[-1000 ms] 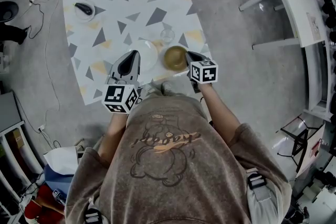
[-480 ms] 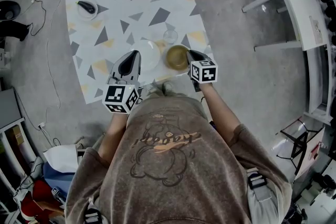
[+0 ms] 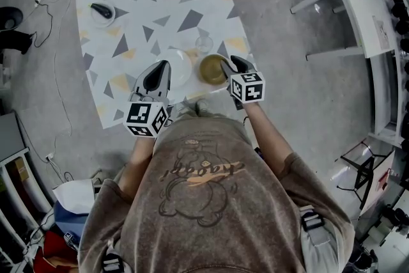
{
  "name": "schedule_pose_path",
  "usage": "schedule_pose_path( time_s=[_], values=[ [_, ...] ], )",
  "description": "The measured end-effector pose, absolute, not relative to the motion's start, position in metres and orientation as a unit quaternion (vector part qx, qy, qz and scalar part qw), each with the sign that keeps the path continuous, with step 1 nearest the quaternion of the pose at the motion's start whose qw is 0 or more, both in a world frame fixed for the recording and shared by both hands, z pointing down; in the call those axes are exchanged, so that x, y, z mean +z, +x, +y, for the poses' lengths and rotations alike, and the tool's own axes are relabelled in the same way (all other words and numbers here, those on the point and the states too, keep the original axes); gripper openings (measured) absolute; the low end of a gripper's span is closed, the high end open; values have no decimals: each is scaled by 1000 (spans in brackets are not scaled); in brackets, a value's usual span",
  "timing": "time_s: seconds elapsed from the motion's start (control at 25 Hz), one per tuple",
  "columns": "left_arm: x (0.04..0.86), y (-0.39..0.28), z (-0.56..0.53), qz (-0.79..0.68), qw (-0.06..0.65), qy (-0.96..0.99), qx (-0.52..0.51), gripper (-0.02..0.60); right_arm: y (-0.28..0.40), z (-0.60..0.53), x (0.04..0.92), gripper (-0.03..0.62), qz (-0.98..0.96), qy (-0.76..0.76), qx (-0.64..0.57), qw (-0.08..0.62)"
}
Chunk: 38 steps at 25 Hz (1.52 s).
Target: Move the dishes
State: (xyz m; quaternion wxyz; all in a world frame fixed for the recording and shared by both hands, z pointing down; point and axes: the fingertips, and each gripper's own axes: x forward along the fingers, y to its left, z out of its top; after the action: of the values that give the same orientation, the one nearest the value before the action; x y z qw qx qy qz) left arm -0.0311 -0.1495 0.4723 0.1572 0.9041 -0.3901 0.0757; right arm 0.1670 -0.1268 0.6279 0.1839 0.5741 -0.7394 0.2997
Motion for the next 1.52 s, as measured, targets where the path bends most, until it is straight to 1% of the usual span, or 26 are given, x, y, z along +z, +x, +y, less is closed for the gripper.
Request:
schedule_pose_path(
  time_s=[0.16, 0.84, 1.12, 1.2, 1.36, 1.52],
  values=[
    [466, -27, -150, -385, 150, 908, 71, 28, 166, -132, 600, 170, -754, 575, 274, 161],
    [420, -9, -143, -363, 97, 925, 48, 28, 150, -120, 445, 167, -813, 569, 118, 48],
    [409, -12, -141, -374, 81, 923, 41, 28, 133, -107, 424, 99, -824, 562, 55, 46],
    [408, -15, -142, -380, 77, 921, 39, 28, 134, -106, 418, 61, -819, 572, 37, 37],
    [411, -21, -144, -392, 75, 916, 36, 28, 134, -107, 414, 6, -813, 581, 24, 24],
    [415, -28, -145, -406, 70, 910, 37, 28, 131, -109, 422, 6, -813, 581, 34, 26]
  ],
)
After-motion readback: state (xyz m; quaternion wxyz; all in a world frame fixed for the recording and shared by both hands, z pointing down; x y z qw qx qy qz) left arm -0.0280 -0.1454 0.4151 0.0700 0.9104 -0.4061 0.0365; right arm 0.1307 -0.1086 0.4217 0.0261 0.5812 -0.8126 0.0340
